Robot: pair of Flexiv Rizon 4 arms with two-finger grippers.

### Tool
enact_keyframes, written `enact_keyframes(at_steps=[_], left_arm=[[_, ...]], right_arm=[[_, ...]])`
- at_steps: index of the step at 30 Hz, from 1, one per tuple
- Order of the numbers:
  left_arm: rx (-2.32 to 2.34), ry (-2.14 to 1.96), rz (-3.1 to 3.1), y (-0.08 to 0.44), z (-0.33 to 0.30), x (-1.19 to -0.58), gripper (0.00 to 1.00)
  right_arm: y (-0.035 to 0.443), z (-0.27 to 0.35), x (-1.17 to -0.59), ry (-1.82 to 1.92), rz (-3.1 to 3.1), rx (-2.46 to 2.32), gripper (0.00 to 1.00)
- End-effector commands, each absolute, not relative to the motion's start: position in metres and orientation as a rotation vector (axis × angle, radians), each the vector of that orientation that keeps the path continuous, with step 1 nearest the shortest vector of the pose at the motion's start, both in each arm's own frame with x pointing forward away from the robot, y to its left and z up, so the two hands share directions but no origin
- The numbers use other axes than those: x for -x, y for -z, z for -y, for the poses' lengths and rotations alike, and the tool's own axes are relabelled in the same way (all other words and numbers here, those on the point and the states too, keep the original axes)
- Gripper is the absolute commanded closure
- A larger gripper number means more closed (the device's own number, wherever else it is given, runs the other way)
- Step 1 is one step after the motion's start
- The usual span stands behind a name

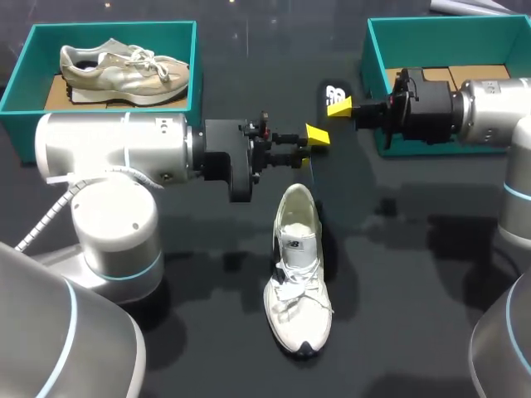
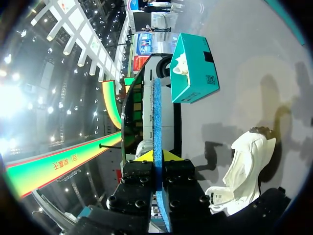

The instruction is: Take the shoe out of the shoebox, open the shoe tongue, remove and reinsert the insole, then place the shoe into the shoebox

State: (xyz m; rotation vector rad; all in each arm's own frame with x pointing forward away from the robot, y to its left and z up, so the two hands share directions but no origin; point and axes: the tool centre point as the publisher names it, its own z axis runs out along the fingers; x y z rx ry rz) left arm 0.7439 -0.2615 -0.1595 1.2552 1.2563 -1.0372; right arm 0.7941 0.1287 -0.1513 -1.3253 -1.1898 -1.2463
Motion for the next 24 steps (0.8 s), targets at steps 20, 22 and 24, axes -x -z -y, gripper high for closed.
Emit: enact_keyframes(at_steps=[20,22,24], left_arm=[[-1.243,1.020,-1.261,0.164,0.272,-0.751,1.00],[-1.244,1.020,-1.262,0.165,0.271,-0.751,1.00],[-1.244,1.021,-1.264,0.166,0.271,-0.751,1.00]], right_arm=[[0.152,-0.139,-0.792,1.222,1.195,1.330,1.00],[0.153,-0.140,-0.791,1.220,1.195,1.330,1.00],[0.154,-0.141,-0.791,1.215,1.192,1.326,1.00]])
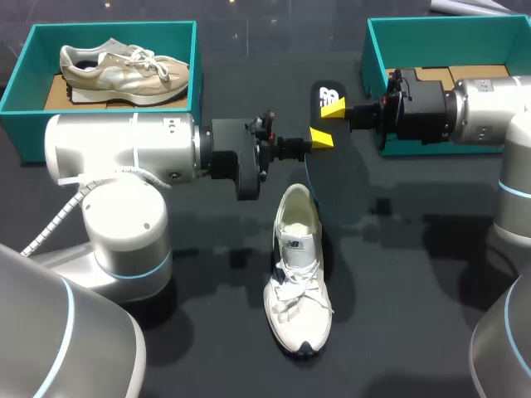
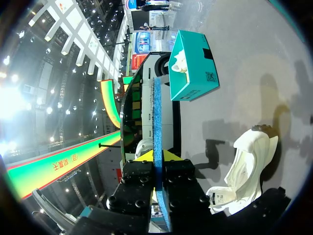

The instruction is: Take the shoe out of the shoebox, open the shoe tongue, remove and reinsert the insole, then place the shoe into the shoebox

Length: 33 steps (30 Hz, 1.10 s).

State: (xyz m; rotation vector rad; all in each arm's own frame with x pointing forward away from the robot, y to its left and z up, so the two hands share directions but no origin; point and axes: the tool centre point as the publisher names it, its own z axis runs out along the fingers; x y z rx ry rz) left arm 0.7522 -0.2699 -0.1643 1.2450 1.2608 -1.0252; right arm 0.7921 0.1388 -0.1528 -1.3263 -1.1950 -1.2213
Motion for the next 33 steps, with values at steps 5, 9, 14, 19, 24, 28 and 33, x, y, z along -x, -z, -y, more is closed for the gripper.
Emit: enact_keyframes(at_steps=[5,9,14,19,24,28,33], left_arm=[[-1.239,1.012,-1.264,0.165,0.266,-0.748,1.00],[-1.220,1.005,-1.272,0.161,0.254,-0.746,1.00],[-1.180,1.042,-1.301,0.156,0.240,-0.743,1.00],[-1.156,1.105,-1.347,0.154,0.234,-0.741,1.00],[-1.072,1.269,-1.411,0.155,0.226,-0.747,1.00],[-0.936,1.559,-1.546,0.156,0.221,-0.755,1.00],[-0.858,1.565,-1.727,0.153,0.225,-0.752,1.00]], right_arm=[[0.154,-0.137,-0.790,1.220,1.180,1.324,0.00],[0.155,-0.130,-0.784,1.224,1.176,1.318,0.00],[0.155,-0.120,-0.777,1.223,1.181,1.305,0.00],[0.154,-0.111,-0.770,1.220,1.194,1.317,0.00],[0.154,-0.106,-0.765,1.232,1.191,1.314,0.00],[0.154,-0.106,-0.765,1.232,1.191,1.314,0.00],[0.154,-0.106,-0.765,1.232,1.191,1.314,0.00]])
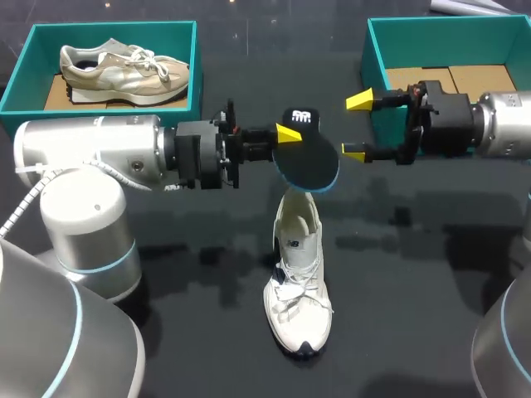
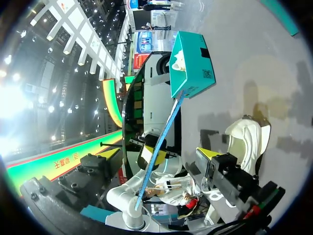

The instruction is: Take the shoe out of the shoebox, open the shoe tongue, remove and reinsert the insole, then place the shoe into the shoebox

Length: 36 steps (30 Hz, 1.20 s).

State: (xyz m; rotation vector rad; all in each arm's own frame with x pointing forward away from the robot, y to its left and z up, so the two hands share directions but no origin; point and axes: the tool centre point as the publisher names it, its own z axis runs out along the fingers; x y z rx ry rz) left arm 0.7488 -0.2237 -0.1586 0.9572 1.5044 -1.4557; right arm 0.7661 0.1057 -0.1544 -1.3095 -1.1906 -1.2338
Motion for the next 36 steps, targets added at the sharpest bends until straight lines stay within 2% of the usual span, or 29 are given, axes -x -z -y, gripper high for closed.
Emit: enact_keyframes(at_steps=[1,12,21,36], left_arm=[[-0.858,1.565,-1.727,0.153,0.225,-0.752,1.00],[-0.858,1.565,-1.727,0.153,0.225,-0.752,1.00],[-0.529,1.913,-1.778,0.130,0.205,-0.758,1.00],[-0.058,2.152,-2.075,0.110,0.203,-0.762,1.00]], right_arm=[[0.154,-0.106,-0.765,1.232,1.191,1.314,0.00],[0.154,-0.106,-0.765,1.232,1.191,1.314,0.00],[0.154,-0.106,-0.765,1.232,1.191,1.314,0.00],[0.154,-0.106,-0.765,1.232,1.191,1.314,0.00]])
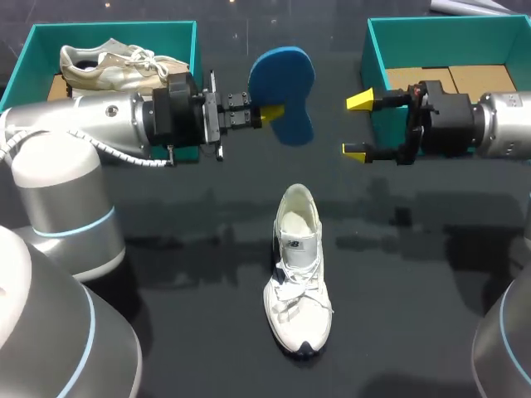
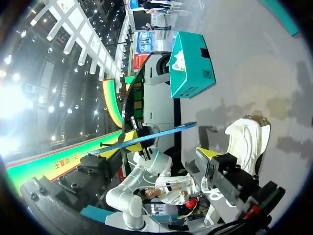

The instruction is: Take the shoe out of the shoebox, open the shoe tongue, remove and reinsert the insole, then place the shoe into the shoebox

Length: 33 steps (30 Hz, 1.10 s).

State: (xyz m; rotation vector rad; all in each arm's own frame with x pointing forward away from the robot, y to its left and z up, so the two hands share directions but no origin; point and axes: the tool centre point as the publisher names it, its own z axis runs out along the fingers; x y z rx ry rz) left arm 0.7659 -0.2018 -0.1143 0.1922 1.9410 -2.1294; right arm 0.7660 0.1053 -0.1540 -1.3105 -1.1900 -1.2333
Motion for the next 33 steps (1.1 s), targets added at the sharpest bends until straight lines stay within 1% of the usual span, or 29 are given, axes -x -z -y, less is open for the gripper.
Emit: enact_keyframes(at_steps=[1,10,16,23,33], left_arm=[[-0.053,2.158,-2.103,0.111,0.203,-0.761,1.00],[0.006,2.113,-2.189,0.117,0.199,-0.760,1.00],[0.115,2.169,-2.235,0.118,0.197,-0.760,1.00],[0.289,2.242,-2.304,0.120,0.196,-0.760,1.00],[0.691,2.413,-2.415,0.128,0.203,-0.762,1.00]], right_arm=[[0.154,-0.106,-0.765,1.232,1.191,1.314,0.00],[0.154,-0.106,-0.765,1.232,1.191,1.314,0.00],[0.154,-0.106,-0.765,1.232,1.191,1.314,0.00],[0.154,-0.106,-0.765,1.232,1.191,1.314,0.00],[0.154,-0.106,-0.765,1.232,1.191,1.314,0.00]])
